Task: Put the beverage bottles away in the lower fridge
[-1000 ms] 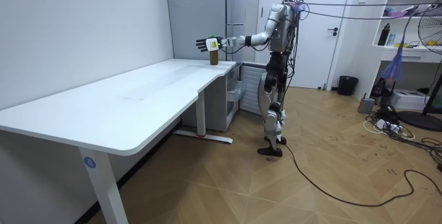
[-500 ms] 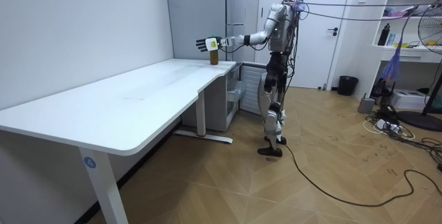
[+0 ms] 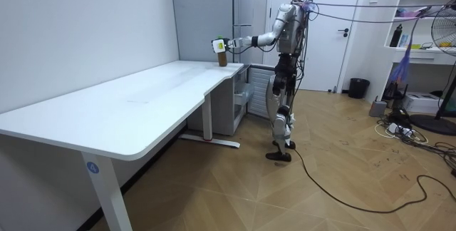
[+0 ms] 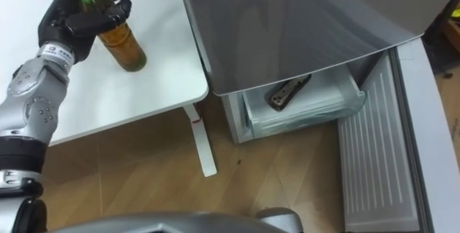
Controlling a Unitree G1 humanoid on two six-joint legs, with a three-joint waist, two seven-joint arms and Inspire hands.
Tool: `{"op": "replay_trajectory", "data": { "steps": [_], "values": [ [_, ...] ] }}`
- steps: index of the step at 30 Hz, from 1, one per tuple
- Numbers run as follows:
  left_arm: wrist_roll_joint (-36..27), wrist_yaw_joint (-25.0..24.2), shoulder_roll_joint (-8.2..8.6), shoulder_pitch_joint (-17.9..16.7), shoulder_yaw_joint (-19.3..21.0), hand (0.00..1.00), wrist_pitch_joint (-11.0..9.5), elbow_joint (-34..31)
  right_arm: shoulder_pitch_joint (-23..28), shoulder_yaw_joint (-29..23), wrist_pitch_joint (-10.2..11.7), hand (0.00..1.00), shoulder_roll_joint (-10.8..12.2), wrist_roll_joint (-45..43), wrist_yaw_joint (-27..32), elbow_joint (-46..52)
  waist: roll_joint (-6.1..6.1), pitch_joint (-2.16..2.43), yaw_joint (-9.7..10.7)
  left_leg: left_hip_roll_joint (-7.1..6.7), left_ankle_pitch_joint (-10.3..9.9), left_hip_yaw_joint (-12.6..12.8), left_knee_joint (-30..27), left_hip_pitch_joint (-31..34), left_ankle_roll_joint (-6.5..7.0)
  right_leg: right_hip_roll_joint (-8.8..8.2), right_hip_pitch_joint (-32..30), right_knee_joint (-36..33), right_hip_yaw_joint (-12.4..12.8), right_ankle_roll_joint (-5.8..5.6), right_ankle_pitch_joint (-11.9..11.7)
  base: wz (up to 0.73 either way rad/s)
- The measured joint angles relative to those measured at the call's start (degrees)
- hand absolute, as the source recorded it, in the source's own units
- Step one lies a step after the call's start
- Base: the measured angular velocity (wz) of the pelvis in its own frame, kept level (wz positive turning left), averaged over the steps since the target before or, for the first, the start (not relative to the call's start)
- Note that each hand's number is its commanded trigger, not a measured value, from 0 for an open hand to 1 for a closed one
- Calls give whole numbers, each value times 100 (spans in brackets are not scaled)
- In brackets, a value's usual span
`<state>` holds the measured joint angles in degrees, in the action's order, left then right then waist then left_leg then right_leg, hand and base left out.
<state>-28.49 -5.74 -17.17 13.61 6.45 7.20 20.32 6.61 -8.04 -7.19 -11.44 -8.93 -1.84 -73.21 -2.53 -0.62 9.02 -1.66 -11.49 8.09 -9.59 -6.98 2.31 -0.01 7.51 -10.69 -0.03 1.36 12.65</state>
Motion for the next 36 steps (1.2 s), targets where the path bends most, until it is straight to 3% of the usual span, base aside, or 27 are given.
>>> {"op": "replay_trajectory", "data": {
  "steps": [5,10,24,29,34,36],
  "values": [
    [6,-7,0,0,0,100,13,3,0,0,1,0,0,0,-10,5,38,0,-2,-1,0,0,0,-6,0,-1,5,1,-1,0,0,0],
    [62,-76,0,-1,-81,100,165,2,11,0,-3,0,1,-13,-11,22,62,8,0,-1,0,0,1,-4,0,0,5,3,1,0,0,0],
    [199,-192,21,-1,-117,100,208,-1,-24,8,-22,0,7,7,-19,30,92,23,-9,2,0,-2,-15,-40,0,-1,48,0,-24,0,0,0],
    [601,-141,97,-4,-196,100,208,-194,-31,23,-34,0,11,67,0,367,77,33,-88,6,0,23,-16,-19,0,-2,18,-5,-17,2,-1,-2],
    [665,-117,250,-83,-290,100,207,-573,-164,303,263,0,74,711,34,737,89,47,-301,43,1,22,-18,-21,-1,2,11,-1,-25,18,-11,0],
    [669,-89,308,-162,-343,100,207,-800,-165,475,278,0,101,923,30,869,109,58,-331,53,1,-32,-18,-21,-1,-4,35,3,-111,19,-12,13]
  ]
}}
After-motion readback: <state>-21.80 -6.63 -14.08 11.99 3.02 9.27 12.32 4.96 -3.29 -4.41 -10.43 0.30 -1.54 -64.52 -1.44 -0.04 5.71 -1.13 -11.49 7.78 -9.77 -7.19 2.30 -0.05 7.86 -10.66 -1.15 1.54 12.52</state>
